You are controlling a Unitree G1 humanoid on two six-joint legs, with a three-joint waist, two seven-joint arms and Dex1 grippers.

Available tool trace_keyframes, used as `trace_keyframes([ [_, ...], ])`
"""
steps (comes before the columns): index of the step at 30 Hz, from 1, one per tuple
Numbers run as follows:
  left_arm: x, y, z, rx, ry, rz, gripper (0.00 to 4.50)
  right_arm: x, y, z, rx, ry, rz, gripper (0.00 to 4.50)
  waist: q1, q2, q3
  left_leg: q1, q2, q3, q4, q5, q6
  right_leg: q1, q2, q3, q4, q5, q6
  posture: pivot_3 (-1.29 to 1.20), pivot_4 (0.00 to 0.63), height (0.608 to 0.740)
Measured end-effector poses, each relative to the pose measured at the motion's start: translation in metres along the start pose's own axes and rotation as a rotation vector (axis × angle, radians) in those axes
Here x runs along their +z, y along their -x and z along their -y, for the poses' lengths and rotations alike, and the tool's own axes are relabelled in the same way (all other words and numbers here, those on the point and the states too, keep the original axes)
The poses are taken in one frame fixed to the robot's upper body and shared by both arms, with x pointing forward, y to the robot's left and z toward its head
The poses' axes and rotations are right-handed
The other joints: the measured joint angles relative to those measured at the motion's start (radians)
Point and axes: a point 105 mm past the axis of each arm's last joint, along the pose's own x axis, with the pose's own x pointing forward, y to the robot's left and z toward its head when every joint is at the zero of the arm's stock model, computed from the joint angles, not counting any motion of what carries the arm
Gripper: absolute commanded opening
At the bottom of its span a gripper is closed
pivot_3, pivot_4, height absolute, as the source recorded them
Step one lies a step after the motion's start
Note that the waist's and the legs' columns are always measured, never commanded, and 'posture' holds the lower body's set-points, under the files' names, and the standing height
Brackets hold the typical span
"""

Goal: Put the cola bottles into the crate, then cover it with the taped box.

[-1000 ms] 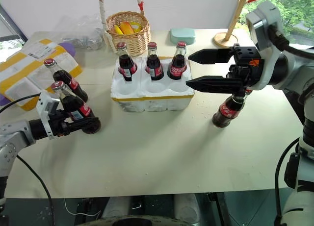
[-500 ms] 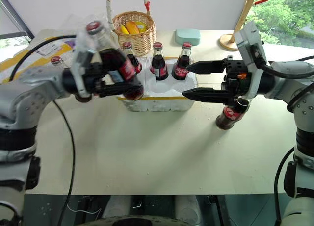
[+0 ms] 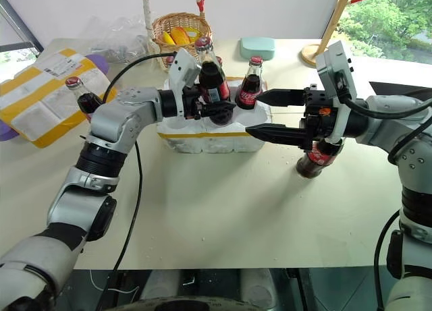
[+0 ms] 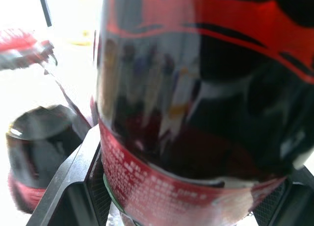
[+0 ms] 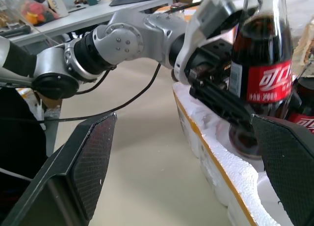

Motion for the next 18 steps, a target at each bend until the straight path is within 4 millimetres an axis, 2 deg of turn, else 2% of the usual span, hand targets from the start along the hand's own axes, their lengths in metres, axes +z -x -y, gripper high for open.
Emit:
trace_keyframes([
  [8, -0.005, 0.004, 0.002, -0.023, -0.041, -0.045, 2.88, -0.001, 0.000, 0.003, -0.029, -0.009, 0.011, 4.50, 0.001, 0.000, 0.000, -0.001, 0.000, 0.000, 0.007, -0.005, 0.008, 0.002, 0.000, 0.000, 0.000, 0.002, 0.002, 0.00, 0.150, 0.740],
  [13, -0.023, -0.007, 0.005, -0.020, -0.051, -0.095, 2.88, 0.000, -0.005, 0.005, -0.030, -0.011, 0.027, 4.50, 0.003, 0.000, 0.000, -0.001, 0.000, -0.001, 0.008, -0.005, 0.009, 0.003, 0.000, 0.000, 0.000, 0.002, 0.002, 0.00, 0.150, 0.740],
  [17, -0.026, -0.013, 0.004, -0.010, -0.073, -0.090, 2.88, 0.000, -0.005, 0.006, -0.037, -0.012, 0.027, 4.50, 0.014, 0.002, -0.001, 0.002, 0.000, -0.001, 0.008, -0.006, 0.010, 0.006, 0.000, 0.000, 0.000, 0.002, 0.002, 0.00, 0.150, 0.740],
  [18, -0.027, -0.015, 0.004, -0.009, -0.075, -0.088, 3.38, 0.000, -0.005, 0.006, -0.038, -0.012, 0.027, 4.50, 0.018, 0.002, -0.001, 0.002, 0.000, -0.001, 0.009, -0.006, 0.010, 0.007, 0.000, 0.000, 0.000, 0.002, 0.002, 0.00, 0.150, 0.740],
])
